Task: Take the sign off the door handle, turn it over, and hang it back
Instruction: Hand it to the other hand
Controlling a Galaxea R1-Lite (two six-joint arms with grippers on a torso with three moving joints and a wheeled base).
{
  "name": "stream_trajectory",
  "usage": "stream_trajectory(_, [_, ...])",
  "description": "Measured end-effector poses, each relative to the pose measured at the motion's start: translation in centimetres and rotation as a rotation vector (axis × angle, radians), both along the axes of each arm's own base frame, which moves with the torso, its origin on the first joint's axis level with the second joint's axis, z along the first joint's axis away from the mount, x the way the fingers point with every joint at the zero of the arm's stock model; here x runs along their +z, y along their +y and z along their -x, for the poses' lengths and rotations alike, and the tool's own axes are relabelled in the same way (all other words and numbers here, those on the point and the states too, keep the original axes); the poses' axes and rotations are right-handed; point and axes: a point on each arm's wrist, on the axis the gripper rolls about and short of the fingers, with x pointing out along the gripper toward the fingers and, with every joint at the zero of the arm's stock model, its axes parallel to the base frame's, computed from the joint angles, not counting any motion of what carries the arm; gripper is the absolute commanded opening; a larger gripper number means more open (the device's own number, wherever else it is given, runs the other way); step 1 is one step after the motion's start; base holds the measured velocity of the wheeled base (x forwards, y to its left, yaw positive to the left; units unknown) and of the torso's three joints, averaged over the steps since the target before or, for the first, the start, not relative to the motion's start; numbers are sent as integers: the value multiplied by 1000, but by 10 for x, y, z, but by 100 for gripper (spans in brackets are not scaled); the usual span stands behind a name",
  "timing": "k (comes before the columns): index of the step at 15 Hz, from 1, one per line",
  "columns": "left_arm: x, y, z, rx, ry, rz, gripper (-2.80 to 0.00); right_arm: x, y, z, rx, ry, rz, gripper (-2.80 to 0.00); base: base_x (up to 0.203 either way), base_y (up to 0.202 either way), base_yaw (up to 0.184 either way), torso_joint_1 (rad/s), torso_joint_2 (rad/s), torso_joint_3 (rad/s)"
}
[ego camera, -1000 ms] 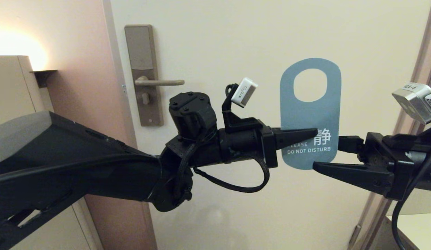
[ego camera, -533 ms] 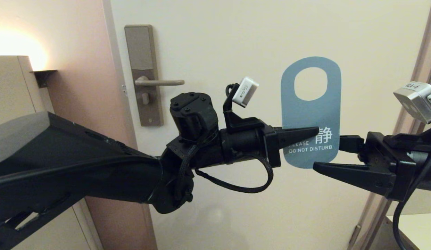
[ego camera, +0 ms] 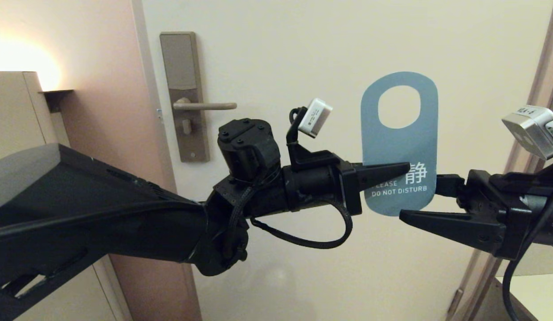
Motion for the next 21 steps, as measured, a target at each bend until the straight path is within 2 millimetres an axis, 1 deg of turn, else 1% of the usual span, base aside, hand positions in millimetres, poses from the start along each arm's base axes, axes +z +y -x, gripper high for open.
stream_trajectory(9, [0,-2,2,-13,-6,5,-280,-3,-1,2,-3,5,6,-280,0,0,0,0,0,0])
stream_trajectory(14, [-8,-3,8,-28,5,15,-280,-9,-2,8,-1,20,11,-280,0,0,0,0,0,0])
stream_trajectory(20, [-8,-2,10,-32,9,35,-280,-8,-3,9,0,14,10,-280,0,0,0,0,0,0])
stream_trajectory(21, [-8,-2,10,-31,9,34,0,-8,-3,9,0,14,10,-280,0,0,0,0,0,0])
